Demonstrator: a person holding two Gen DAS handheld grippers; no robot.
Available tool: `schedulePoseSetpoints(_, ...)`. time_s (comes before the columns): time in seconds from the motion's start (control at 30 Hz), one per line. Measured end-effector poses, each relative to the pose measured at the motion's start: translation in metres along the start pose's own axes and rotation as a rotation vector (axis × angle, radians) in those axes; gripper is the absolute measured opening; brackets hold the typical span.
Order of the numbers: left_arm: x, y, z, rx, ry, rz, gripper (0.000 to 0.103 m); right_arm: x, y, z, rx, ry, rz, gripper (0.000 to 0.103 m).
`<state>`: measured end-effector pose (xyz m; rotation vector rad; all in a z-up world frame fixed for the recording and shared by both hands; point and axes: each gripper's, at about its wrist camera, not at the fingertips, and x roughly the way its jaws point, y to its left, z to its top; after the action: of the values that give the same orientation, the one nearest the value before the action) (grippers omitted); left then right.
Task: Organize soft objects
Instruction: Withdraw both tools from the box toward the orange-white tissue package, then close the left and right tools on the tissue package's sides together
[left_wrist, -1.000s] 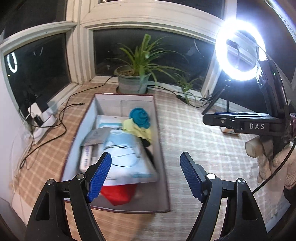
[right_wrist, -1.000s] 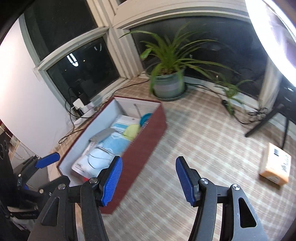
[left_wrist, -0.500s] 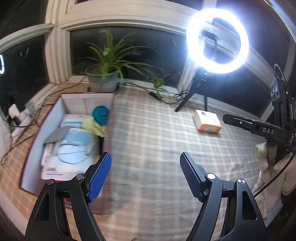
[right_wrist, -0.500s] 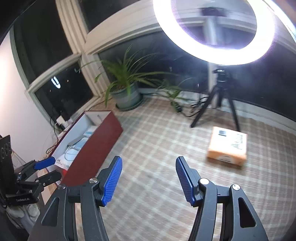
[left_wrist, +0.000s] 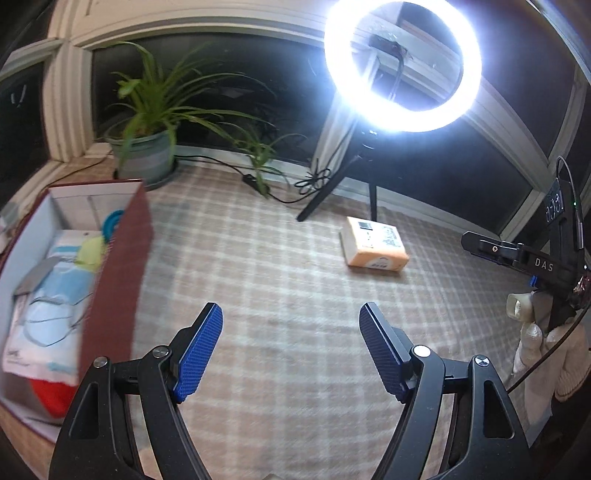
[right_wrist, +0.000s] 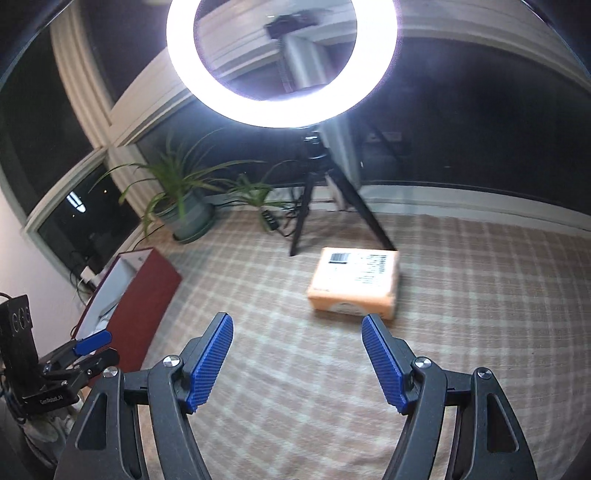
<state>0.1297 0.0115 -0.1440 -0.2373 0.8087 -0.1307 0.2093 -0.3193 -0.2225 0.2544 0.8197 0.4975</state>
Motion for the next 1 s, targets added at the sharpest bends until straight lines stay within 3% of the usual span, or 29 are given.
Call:
schedulePoseSetpoints(0.47, 0.086, -0.045, 0.030, 0.014, 0.091, -0.082, 0.077, 0.057, -0.082, 0.012, 0.114, 0.093, 0.019, 0.069)
schedulePoseSetpoints(1.0, 0.181, -0.070, 0.047, 0.003, 0.222, -0.182, 0.077, 0.119, -0.113, 0.025, 0.172, 0.162, 0.084, 0.069)
